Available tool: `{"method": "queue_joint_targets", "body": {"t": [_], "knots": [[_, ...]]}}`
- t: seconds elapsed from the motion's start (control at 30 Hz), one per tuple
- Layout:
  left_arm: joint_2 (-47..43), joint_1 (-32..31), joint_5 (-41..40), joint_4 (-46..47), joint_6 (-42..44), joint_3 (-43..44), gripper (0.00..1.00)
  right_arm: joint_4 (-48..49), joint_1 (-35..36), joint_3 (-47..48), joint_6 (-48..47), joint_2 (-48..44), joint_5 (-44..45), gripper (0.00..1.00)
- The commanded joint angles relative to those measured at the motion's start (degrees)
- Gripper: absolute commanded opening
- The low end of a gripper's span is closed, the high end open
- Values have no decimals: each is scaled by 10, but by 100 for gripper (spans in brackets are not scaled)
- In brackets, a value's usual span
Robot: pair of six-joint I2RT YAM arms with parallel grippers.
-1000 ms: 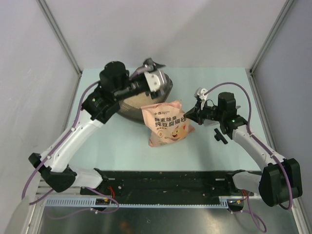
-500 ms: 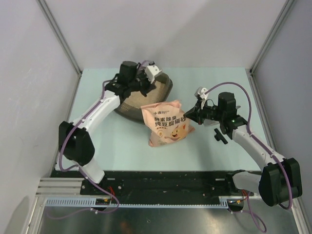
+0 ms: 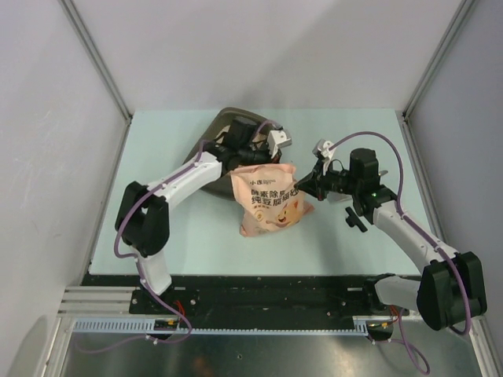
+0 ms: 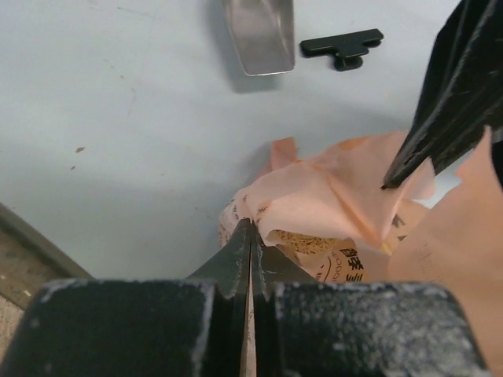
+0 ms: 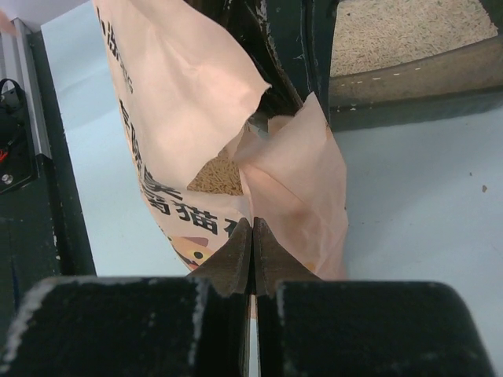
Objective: Fill the litter box with clean litter
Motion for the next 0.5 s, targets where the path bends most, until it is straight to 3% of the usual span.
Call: {"method": "queue_joint_targets", "body": {"t": [0.0,0.47], "knots": [[-7,-10,62,14,-39,23,0,11,4,6,7,4,-23,0],[14,-23,142,19,-87,36,0,41,-33,6,-57,29,-55,2]]}}
